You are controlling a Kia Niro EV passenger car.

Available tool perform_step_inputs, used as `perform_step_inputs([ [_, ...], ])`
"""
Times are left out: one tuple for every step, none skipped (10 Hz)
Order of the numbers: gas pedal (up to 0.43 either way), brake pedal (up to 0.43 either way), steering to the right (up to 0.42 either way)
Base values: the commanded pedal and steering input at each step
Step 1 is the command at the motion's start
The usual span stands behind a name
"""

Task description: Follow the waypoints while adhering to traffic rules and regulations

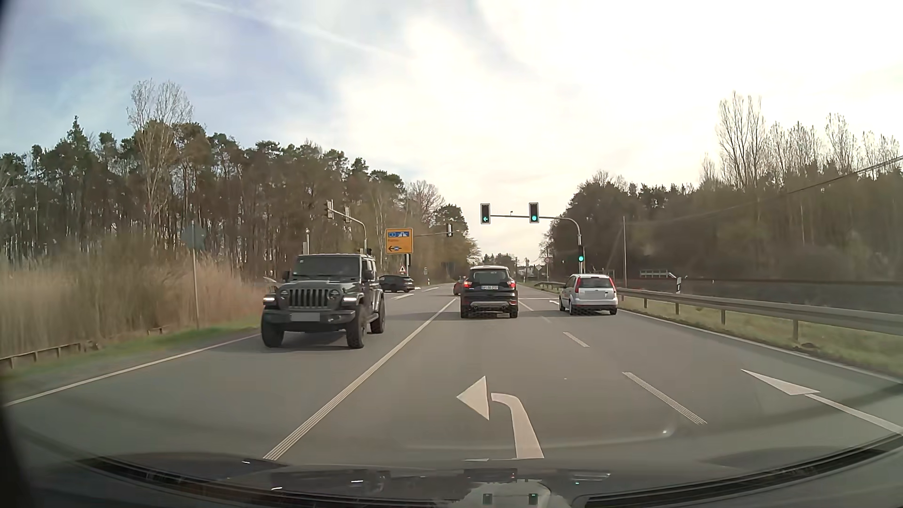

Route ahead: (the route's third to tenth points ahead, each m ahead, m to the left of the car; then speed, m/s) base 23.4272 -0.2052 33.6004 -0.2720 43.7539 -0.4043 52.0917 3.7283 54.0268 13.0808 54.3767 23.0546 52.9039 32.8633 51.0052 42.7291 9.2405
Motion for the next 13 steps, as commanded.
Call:
perform_step_inputs([
  [0.0, 0.22, -0.001],
  [0.0, 0.226, -0.001],
  [0.0, 0.22, -0.001],
  [0.0, 0.22, -0.001],
  [0.0, 0.22, -0.001],
  [0.0, 0.22, -0.001],
  [0.0, 0.22, -0.001],
  [0.0, 0.22, -0.001],
  [0.0, 0.201, -0.001],
  [0.0, 0.171, -0.001],
  [0.0, 0.104, -0.001],
  [0.0, 0.018, -0.001],
  [0.0, 0.0, 0.0],
])
